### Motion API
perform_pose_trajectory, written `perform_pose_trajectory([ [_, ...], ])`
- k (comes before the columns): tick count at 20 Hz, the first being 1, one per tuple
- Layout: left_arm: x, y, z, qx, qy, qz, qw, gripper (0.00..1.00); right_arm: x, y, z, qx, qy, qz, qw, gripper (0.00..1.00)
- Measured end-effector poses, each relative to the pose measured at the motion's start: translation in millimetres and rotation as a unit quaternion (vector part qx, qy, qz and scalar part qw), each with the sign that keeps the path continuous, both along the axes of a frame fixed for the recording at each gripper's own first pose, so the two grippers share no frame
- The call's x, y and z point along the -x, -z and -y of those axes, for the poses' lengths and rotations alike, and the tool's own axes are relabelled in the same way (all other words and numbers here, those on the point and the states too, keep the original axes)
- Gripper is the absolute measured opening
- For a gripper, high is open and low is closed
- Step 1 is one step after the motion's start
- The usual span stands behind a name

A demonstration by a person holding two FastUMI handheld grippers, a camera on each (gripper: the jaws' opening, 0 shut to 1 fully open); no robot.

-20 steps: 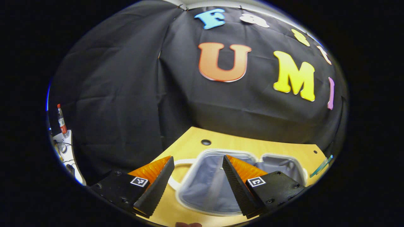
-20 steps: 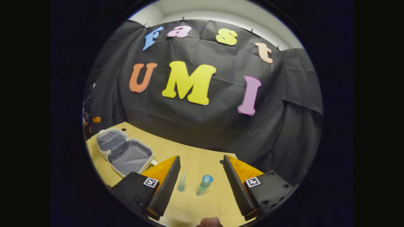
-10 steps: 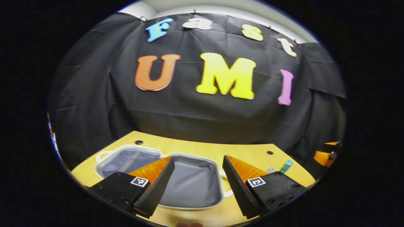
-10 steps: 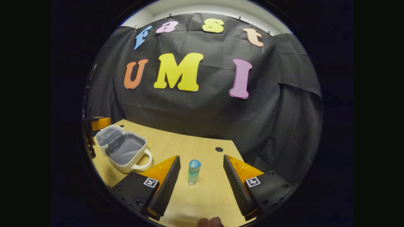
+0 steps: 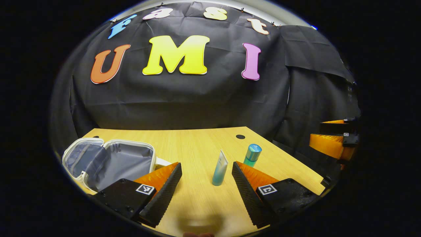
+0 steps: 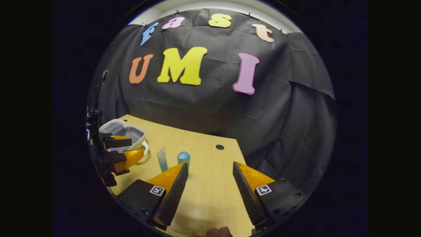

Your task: First open the suitcase, pack the skin care products into it, and then close the suitcase.

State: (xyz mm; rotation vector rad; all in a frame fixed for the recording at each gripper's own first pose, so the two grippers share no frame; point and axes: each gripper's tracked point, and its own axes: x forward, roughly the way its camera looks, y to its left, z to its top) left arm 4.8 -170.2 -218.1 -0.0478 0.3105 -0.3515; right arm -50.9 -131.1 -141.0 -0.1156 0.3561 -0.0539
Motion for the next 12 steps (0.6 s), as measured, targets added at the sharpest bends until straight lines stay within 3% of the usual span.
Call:
perform_pose_trajectory([
  [12,-49.8,101.3,51.9,-0.030,-0.004,-0.096,0.995,0.97,12.5,33.7,39.6,-0.002,0.008,-0.042,0.999,0.81],
])
